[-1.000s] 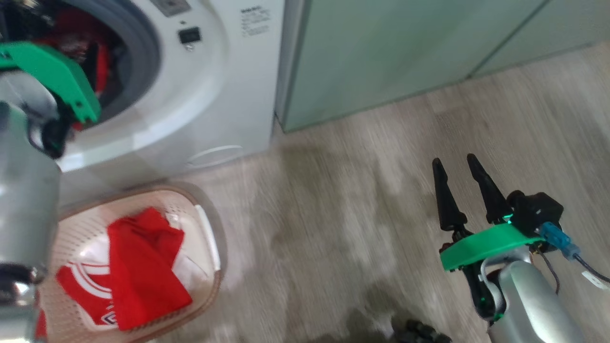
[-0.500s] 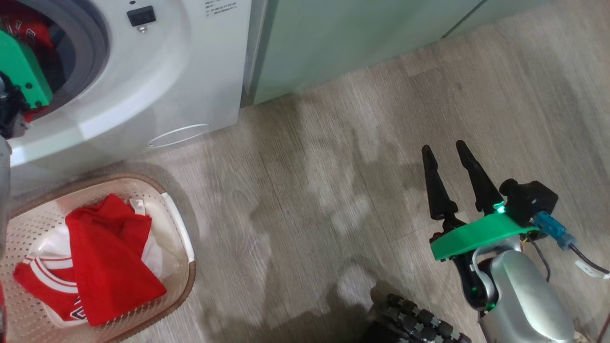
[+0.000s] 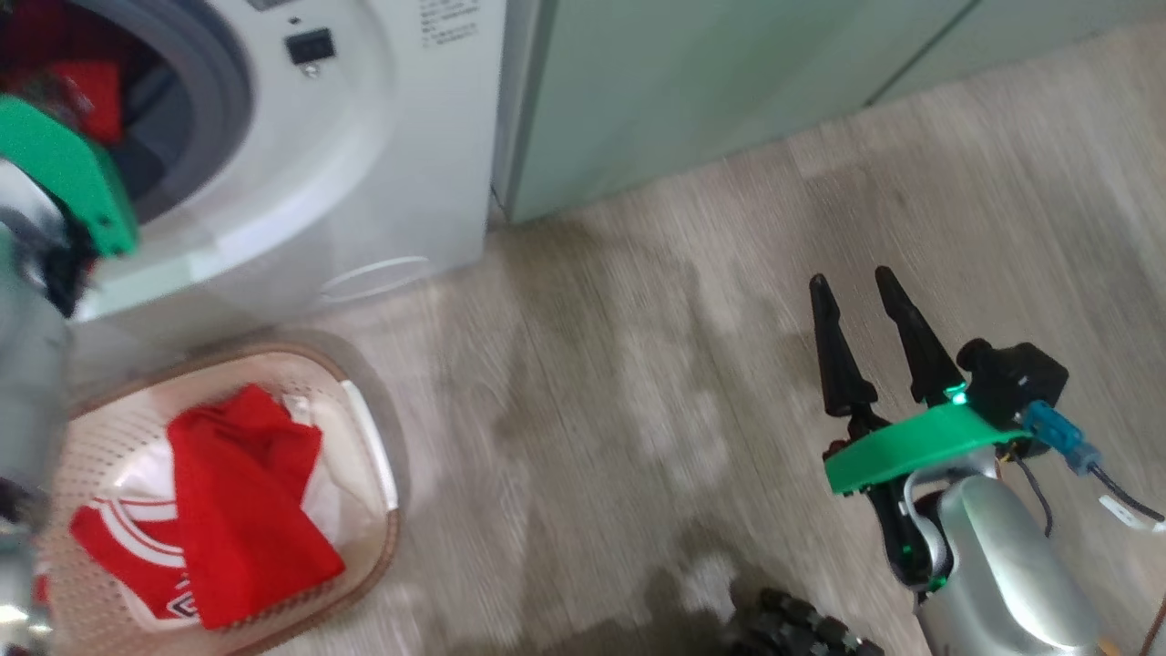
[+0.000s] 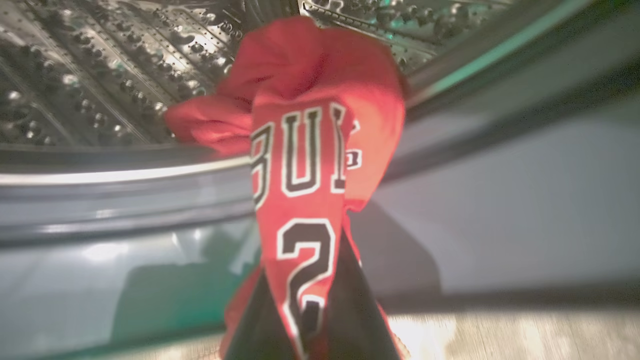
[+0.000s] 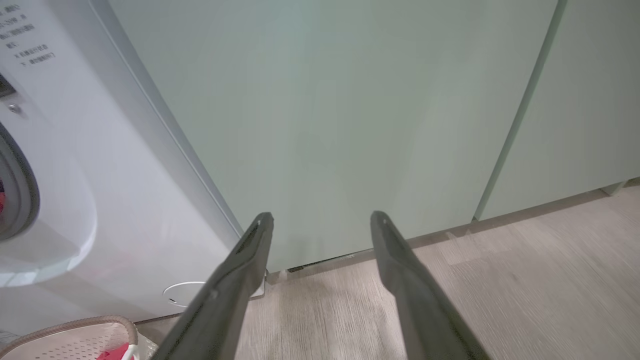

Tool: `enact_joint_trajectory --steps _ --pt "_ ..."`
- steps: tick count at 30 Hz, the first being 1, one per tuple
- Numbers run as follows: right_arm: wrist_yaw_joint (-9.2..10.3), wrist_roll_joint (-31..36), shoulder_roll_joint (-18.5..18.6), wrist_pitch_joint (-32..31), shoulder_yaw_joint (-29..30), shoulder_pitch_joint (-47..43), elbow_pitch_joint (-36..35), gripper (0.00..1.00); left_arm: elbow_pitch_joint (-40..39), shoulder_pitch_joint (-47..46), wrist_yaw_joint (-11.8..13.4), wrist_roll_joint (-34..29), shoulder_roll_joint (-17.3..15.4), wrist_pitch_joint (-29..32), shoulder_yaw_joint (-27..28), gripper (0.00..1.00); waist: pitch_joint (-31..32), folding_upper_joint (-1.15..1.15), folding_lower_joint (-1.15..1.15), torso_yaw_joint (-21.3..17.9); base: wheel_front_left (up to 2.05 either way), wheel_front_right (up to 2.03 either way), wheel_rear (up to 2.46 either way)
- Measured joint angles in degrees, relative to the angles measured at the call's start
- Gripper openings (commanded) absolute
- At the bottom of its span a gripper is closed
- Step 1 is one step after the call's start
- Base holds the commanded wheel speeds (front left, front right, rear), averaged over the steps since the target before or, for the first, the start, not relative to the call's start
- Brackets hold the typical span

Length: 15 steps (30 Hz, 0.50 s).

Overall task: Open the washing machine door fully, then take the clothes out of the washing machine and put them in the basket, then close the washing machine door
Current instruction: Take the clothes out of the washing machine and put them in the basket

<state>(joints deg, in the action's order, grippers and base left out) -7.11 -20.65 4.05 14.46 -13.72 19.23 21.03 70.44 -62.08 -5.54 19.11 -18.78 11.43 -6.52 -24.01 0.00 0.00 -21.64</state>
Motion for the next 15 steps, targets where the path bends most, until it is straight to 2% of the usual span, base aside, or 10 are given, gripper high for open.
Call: enact_joint_trajectory --steps 8,15 --pt "0.00 0.0 1.9 0.0 0.0 -2.8 1.2 1.00 1.3 7.5 -1.1 0.1 4.7 -5.3 -2.2 0.00 5.7 0.00 0.00 3.1 0.00 0.00 0.00" --pt "0.00 0.0 3.2 0.0 0.0 -5.6 1.6 1.00 1.7 15.6 -1.6 0.1 9.6 -8.9 -6.3 0.00 11.0 0.00 0.00 8.2 0.00 0.00 0.00"
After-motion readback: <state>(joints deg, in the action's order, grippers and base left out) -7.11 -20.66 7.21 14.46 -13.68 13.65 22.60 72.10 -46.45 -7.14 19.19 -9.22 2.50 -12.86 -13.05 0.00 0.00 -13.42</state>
